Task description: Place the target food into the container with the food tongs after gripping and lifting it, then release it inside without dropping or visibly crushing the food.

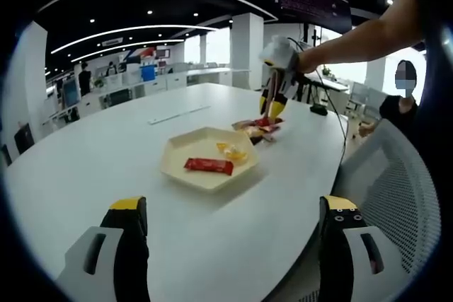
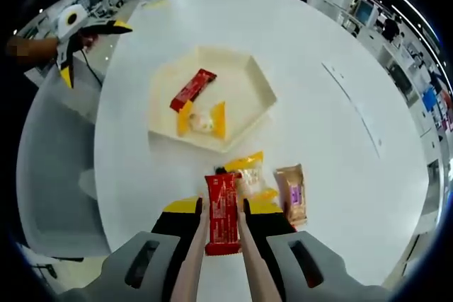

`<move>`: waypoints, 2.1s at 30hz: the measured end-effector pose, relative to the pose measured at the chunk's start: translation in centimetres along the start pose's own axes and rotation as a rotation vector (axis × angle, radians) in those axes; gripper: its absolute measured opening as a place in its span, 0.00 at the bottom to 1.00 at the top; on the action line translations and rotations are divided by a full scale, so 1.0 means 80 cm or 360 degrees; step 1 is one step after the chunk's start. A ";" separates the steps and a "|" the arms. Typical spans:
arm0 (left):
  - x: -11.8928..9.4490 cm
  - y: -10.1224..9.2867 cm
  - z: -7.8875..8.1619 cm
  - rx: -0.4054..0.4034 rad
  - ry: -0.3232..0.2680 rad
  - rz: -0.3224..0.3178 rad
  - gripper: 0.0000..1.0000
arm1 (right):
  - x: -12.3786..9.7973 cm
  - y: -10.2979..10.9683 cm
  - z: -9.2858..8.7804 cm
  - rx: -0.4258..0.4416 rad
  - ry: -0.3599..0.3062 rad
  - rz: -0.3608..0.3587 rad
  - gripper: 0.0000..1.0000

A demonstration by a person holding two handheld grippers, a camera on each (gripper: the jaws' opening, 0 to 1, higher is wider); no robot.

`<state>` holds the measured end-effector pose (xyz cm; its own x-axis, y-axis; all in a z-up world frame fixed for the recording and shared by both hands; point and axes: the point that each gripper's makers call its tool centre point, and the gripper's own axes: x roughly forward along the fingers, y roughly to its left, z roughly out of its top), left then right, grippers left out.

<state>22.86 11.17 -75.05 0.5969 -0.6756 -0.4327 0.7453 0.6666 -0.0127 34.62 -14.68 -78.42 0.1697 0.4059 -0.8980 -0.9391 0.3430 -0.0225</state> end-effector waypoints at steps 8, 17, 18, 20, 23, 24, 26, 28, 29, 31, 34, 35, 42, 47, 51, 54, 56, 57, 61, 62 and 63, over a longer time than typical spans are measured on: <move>0.000 0.001 0.000 0.0004 -0.0004 0.0003 0.98 | 0.005 0.003 0.026 -0.0034 -0.0023 0.0009 0.23; -0.001 0.002 0.002 0.0008 -0.0015 0.0014 0.98 | 0.011 0.003 0.049 -0.0059 -0.0034 0.0017 0.23; -0.001 0.002 0.002 0.0011 -0.0015 0.0016 0.97 | 0.012 0.003 0.051 -0.0061 -0.0034 0.0017 0.23; -0.002 0.002 0.003 0.0013 -0.0015 0.0017 0.97 | 0.013 0.004 0.055 -0.0065 -0.0036 0.0021 0.23; -0.001 0.002 0.002 0.0020 -0.0014 0.0015 0.97 | 0.016 0.006 0.061 -0.0071 -0.0039 0.0026 0.23; -0.001 0.001 0.002 0.0024 -0.0011 0.0011 0.97 | 0.017 0.006 0.062 -0.0070 -0.0041 0.0028 0.23; 0.000 -0.003 0.002 0.0040 -0.0005 0.0000 0.97 | 0.019 0.009 0.067 -0.0075 -0.0047 0.0031 0.23; 0.000 -0.004 0.001 0.0055 0.0004 -0.0009 0.96 | 0.022 0.011 0.071 -0.0082 -0.0051 0.0034 0.23; 0.001 -0.005 0.001 0.0059 0.0006 -0.0010 0.96 | 0.022 0.011 0.073 -0.0083 -0.0053 0.0035 0.23; 0.000 -0.005 0.001 0.0060 0.0004 -0.0011 0.96 | 0.024 0.013 0.079 -0.0087 -0.0058 0.0036 0.23; -0.002 -0.003 0.005 0.0057 -0.0016 -0.0001 0.95 | 0.028 0.013 0.084 -0.0092 -0.0050 0.0040 0.23; -0.002 -0.003 0.005 0.0057 -0.0018 0.0001 0.95 | 0.030 0.015 0.087 -0.0102 -0.0043 0.0039 0.23; -0.002 -0.004 0.005 0.0062 -0.0020 -0.0002 0.94 | 0.035 0.020 0.106 -0.0117 -0.0060 0.0060 0.22; 0.000 -0.010 0.004 0.0093 -0.0007 -0.0025 0.93 | 0.037 0.020 0.117 -0.0128 -0.0060 0.0070 0.22; -0.002 -0.005 0.005 0.0072 -0.0016 -0.0007 0.93 | 0.040 0.021 0.125 -0.0133 -0.0066 0.0073 0.22; -0.002 -0.004 0.005 0.0064 -0.0019 -0.0001 0.93 | 0.041 0.022 0.132 -0.0132 -0.0069 0.0079 0.22; -0.001 -0.005 0.005 0.0076 -0.0013 -0.0005 0.93 | 0.042 0.022 0.137 -0.0139 -0.0071 0.0076 0.22; -0.001 -0.006 0.004 0.0084 -0.0009 -0.0005 0.93 | 0.042 0.021 0.139 -0.0139 -0.0074 0.0074 0.22; 0.000 -0.007 0.002 0.0116 0.0005 -0.0007 0.93 | 0.042 0.023 0.157 -0.0148 -0.0098 0.0077 0.22; 0.000 -0.007 0.002 0.0119 0.0008 -0.0008 0.93 | 0.042 0.023 0.161 -0.0151 -0.0099 0.0079 0.22; 0.000 -0.008 0.002 0.0120 0.0009 -0.0010 0.93 | 0.043 0.024 0.166 -0.0154 -0.0101 0.0084 0.22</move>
<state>22.43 10.69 -74.91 0.5909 -0.6777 -0.4377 0.7693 0.6368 0.0526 37.34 -1.38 -75.70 0.1352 0.4748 -0.8697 -0.9712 0.2375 -0.0213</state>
